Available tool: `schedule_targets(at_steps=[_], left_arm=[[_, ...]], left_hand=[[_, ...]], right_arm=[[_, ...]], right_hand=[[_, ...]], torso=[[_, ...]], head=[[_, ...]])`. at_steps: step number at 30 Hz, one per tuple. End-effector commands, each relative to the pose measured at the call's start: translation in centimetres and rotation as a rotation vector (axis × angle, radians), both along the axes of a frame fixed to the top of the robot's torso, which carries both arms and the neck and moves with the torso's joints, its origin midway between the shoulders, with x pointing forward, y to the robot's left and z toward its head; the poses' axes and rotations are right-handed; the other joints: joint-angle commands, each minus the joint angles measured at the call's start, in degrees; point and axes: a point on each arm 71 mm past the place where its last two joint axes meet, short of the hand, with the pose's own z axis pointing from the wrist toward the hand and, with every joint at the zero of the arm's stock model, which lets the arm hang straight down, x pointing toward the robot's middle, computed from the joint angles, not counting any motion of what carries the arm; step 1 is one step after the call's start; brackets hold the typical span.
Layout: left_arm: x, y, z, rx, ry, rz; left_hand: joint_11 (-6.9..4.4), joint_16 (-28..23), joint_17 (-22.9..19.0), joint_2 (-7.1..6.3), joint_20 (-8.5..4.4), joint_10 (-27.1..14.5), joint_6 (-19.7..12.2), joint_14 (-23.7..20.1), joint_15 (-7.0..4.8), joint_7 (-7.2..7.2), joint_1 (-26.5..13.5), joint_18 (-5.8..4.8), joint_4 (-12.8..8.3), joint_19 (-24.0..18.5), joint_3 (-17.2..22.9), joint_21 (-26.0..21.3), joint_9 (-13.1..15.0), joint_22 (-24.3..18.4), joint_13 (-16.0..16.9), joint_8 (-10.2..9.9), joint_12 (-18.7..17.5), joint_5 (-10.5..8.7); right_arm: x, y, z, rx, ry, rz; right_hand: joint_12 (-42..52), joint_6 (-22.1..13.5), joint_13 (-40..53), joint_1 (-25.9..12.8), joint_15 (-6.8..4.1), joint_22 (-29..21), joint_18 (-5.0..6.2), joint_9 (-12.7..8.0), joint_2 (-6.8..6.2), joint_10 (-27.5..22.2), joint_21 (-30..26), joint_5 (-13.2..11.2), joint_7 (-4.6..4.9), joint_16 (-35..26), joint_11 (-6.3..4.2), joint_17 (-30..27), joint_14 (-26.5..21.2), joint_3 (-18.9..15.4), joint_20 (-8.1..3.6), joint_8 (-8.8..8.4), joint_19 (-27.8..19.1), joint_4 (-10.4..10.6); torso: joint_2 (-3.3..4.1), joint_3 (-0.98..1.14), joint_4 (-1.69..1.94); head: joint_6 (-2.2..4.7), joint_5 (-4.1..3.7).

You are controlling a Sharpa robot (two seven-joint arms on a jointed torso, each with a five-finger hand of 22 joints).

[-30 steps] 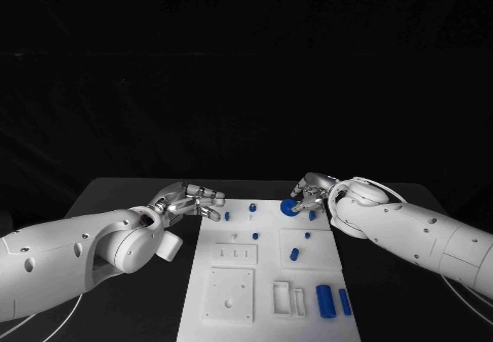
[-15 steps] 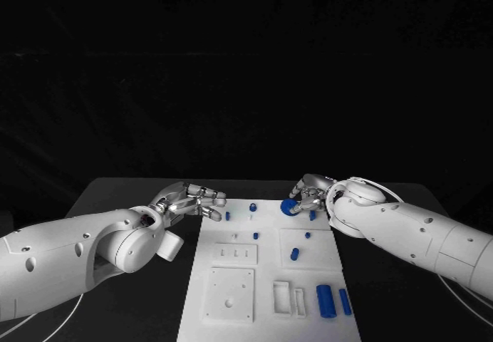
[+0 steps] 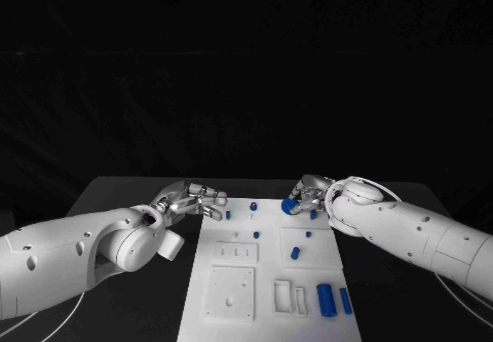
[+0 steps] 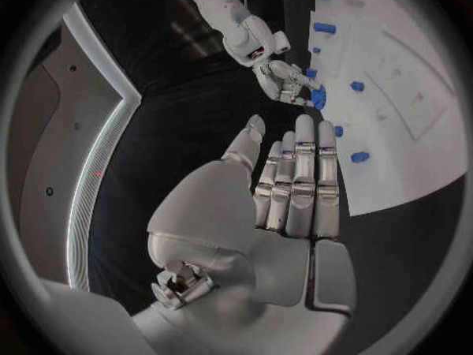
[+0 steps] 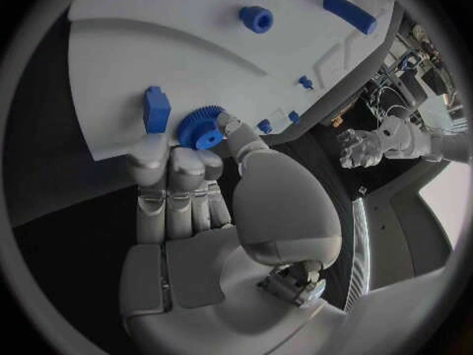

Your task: Assemble the parts on the task board

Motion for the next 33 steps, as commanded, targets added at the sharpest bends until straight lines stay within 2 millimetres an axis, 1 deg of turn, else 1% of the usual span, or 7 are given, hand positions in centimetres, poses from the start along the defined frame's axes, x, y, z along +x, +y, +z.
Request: schedule_targets(at_steps=[1, 11, 16, 19, 23, 27, 33], left_arm=[[0.0, -0.3, 0.1, -0.002, -0.004, -0.021], [0.0, -0.3, 0.0, 0.000, -0.003, -0.020], [0.0, -0.3, 0.0, 0.001, -0.003, -0.020], [0.0, -0.2, 0.0, 0.001, -0.003, -0.019], [0.0, -0.2, 0.0, 0.001, -0.002, -0.019], [-0.1, -0.2, 0.0, 0.001, -0.002, -0.019], [-0.1, -0.2, 0.0, 0.001, -0.001, -0.018]], left_hand=[[-0.03, -0.3, -0.1, -0.48, 0.28, -0.4, -0.5, -0.2, 0.25, 0.00, 0.1, 0.90, 0.2, -0.1, 0.2, 0.3, 0.0, -0.1, 0.0, -0.1, -0.3, -0.28], [-0.02, -0.3, -0.1, -0.50, 0.31, -0.5, -0.5, -0.2, 0.26, -0.01, 0.0, 0.91, 0.4, -0.1, 0.2, 0.4, 0.0, -0.3, 0.0, -0.1, -0.3, -0.28], [-0.02, -0.3, -0.1, -0.50, 0.31, -0.5, -0.5, -0.2, 0.26, -0.01, 0.0, 0.91, 0.4, -0.1, 0.2, 0.4, 0.0, -0.3, 0.0, -0.1, -0.3, -0.28], [-0.02, -0.3, -0.1, -0.50, 0.31, -0.5, -0.5, -0.2, 0.26, -0.01, 0.0, 0.91, 0.4, -0.1, 0.2, 0.4, 0.0, -0.3, 0.0, -0.1, -0.3, -0.28], [-0.02, -0.3, -0.1, -0.50, 0.31, -0.5, -0.5, -0.2, 0.26, -0.01, 0.0, 0.91, 0.4, -0.1, 0.2, 0.4, 0.0, -0.3, 0.0, -0.1, -0.3, -0.28], [-0.02, -0.3, -0.1, -0.50, 0.31, -0.5, -0.5, -0.2, 0.26, -0.01, 0.0, 0.91, 0.4, -0.1, 0.2, 0.4, 0.0, -0.3, 0.0, -0.1, -0.3, -0.28], [-0.02, -0.3, -0.1, -0.50, 0.31, -0.5, -0.5, -0.2, 0.26, -0.01, 0.0, 0.91, 0.4, -0.1, 0.2, 0.4, 0.0, -0.3, 0.0, -0.1, -0.3, -0.28]], right_arm=[[0.0, 0.2, -0.2, -0.022, 0.024, 0.012], [0.0, 0.1, -0.4, -0.028, 0.035, 0.013], [0.0, 0.1, -0.4, -0.038, 0.030, 0.011], [0.0, 0.1, -0.3, -0.050, 0.010, 0.011], [-0.1, 0.3, -0.1, -0.074, -0.027, 0.019], [-0.4, 0.8, 0.1, -0.107, -0.069, 0.035], [-0.7, 1.2, 0.3, -0.134, -0.122, 0.050]], right_hand=[[0.0, 0.8, 0.1, -0.4, 0.20, 2.8, -0.33, 0.1, 0.19, 0.0, 0.3, -0.4, 0.09, -0.1, 0.31, 0.1, 0.2, 0.9, -0.01, 0.07, 3.4, -0.3], [0.4, 3.6, 0.3, -1.9, 0.40, 3.2, -0.34, 0.1, 0.69, -0.1, 0.3, -0.8, 0.12, 0.0, 0.63, 0.1, 0.1, 6.2, 0.16, 0.03, 3.5, -1.4], [0.4, 3.9, 0.3, -2.5, 0.40, 3.3, -0.29, 0.1, 0.34, -0.2, 0.4, 1.7, 0.22, 0.1, 0.65, 0.2, 0.1, 10.1, 0.19, 0.06, 3.4, -2.3], [0.5, 3.9, 0.3, -2.5, 0.44, 3.5, -0.29, 0.1, -0.03, -0.2, 0.5, 1.9, 0.30, 0.2, 0.68, 0.3, 0.1, 11.8, 0.22, 0.07, 3.5, -3.4], [0.8, 3.9, 0.4, -2.5, 0.54, 3.7, -0.24, 0.1, -0.28, 0.1, 0.7, -0.4, 0.29, 0.5, 0.77, 0.6, 0.2, 10.9, 0.30, 0.07, 3.5, -3.7], [0.9, 4.4, 0.5, -2.2, 0.63, 3.8, -0.19, 0.1, -0.21, 0.2, 0.8, -1.5, 0.27, 0.7, 0.85, 0.7, 0.2, 9.4, 0.39, 0.06, 3.5, -3.4], [1.1, 5.1, 0.5, -2.2, 0.67, 3.8, -0.16, 0.1, -0.16, 0.4, 0.7, -3.1, 0.20, 0.7, 0.90, 0.7, 0.2, 9.0, 0.44, 0.06, 3.5, -2.8]], torso=[[0.08, -0.04, -0.11], [-0.03, 0.02, -0.03], [-0.03, 0.02, 0.02], [-0.03, 0.05, -0.03], [-0.01, 0.08, -0.17], [-0.04, 0.08, -0.13], [-0.03, 0.07, 0.01]], head=[[-0.07, -0.07], [-0.29, -0.17], [-0.29, -0.14], [-0.29, -0.14], [-0.28, -0.11], [-0.27, -0.23], [-0.23, -0.37]])
